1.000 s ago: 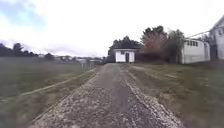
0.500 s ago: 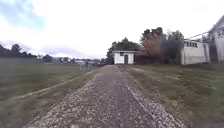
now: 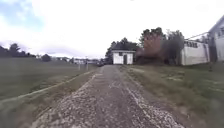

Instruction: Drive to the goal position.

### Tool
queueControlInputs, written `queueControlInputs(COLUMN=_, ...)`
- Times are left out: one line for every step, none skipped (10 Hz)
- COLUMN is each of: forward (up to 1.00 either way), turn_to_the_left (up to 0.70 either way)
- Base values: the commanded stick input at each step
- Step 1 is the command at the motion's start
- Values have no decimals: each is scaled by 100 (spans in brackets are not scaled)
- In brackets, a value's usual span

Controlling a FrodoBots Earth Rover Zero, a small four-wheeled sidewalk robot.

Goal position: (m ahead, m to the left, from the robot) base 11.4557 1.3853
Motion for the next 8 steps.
queueControlInputs(forward=60, turn_to_the_left=-14)
queueControlInputs(forward=60, turn_to_the_left=-13)
queueControlInputs(forward=60, turn_to_the_left=-10)
queueControlInputs(forward=60, turn_to_the_left=-7)
queueControlInputs(forward=60, turn_to_the_left=-4)
queueControlInputs(forward=60, turn_to_the_left=-1)
queueControlInputs(forward=60, turn_to_the_left=1)
queueControlInputs(forward=60, turn_to_the_left=1)
